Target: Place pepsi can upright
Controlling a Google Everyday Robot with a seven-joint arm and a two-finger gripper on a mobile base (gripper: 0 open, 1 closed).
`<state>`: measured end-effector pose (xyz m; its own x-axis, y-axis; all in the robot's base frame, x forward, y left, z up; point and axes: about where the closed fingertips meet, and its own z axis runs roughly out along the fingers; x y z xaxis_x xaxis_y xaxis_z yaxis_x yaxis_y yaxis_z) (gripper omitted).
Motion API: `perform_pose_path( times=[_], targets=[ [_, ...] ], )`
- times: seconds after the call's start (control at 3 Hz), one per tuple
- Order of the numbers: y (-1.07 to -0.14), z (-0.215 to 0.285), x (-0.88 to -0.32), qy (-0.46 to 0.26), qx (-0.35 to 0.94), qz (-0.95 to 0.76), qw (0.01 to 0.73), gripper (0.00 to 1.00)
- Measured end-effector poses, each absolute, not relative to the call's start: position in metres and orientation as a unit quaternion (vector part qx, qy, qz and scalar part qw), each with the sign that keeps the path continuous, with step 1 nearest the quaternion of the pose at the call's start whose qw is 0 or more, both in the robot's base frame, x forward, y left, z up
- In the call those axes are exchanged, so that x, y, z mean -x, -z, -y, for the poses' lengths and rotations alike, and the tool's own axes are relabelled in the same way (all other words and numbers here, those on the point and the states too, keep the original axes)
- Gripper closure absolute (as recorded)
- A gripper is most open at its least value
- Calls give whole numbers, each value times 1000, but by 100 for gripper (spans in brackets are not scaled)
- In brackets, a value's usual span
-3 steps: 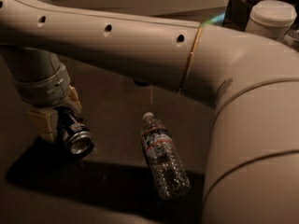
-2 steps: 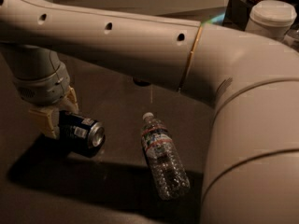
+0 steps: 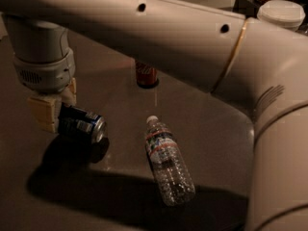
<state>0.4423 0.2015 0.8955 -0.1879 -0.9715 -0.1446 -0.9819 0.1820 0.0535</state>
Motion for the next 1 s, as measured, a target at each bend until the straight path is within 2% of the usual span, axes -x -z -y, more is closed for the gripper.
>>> perform_pose_path(
  times=[0.33,1.0],
  targets=[
    [-920,-192,-433,-156,669,-719,100,100],
    [-944,-180,-436,-269,671,-659,208,100]
  ],
)
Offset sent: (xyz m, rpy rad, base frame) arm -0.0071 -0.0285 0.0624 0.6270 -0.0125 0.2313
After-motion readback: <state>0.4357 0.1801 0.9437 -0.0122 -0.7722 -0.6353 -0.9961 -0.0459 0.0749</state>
